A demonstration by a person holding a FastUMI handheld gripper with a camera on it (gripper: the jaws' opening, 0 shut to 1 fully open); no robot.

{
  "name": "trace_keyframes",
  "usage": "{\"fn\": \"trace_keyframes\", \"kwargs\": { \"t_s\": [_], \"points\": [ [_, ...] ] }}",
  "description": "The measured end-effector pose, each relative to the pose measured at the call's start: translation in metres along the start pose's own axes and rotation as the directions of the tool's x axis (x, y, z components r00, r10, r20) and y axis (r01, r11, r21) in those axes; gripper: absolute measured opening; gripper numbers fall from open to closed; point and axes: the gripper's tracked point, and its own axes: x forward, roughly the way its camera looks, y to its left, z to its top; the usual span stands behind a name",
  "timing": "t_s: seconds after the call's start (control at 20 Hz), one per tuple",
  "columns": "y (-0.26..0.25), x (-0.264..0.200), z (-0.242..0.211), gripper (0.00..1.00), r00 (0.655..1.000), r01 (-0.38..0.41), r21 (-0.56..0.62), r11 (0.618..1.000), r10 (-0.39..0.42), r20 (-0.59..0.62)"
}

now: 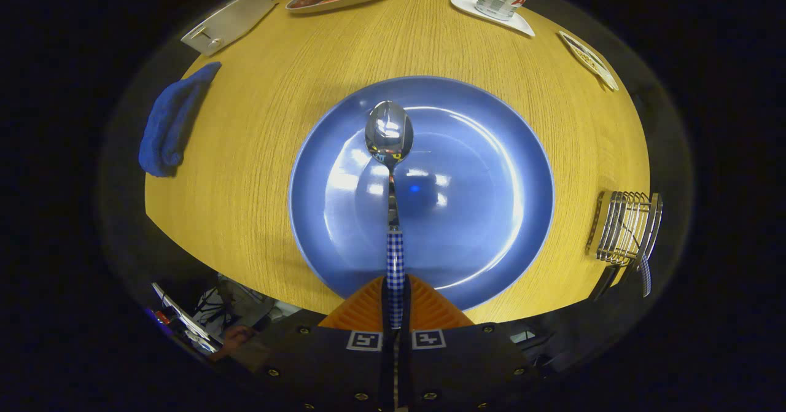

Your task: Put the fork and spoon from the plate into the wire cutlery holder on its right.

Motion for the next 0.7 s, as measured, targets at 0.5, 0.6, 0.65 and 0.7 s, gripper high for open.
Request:
{"fn": "trace_keyframes", "kwargs": {
  "t_s": [0.5, 0.6, 0.65, 0.7],
  "points": [
    [-0.052, -0.058, -0.001, 0.03, 1.0, -0.017, -0.022, 1.0, 0.018, 0.022],
    [-0.061, -0.068, -0.009, 0.03, 1.0, -0.024, -0.013, 1.0, 0.024, 0.016],
    [-0.066, -0.072, -0.012, 0.03, 1.0, -0.029, -0.007, 1.0, 0.029, 0.013],
    [-0.071, -0.076, -0.014, 0.03, 0.999, -0.029, -0.001, 1.0, 0.029, 0.015]
  ]
}}
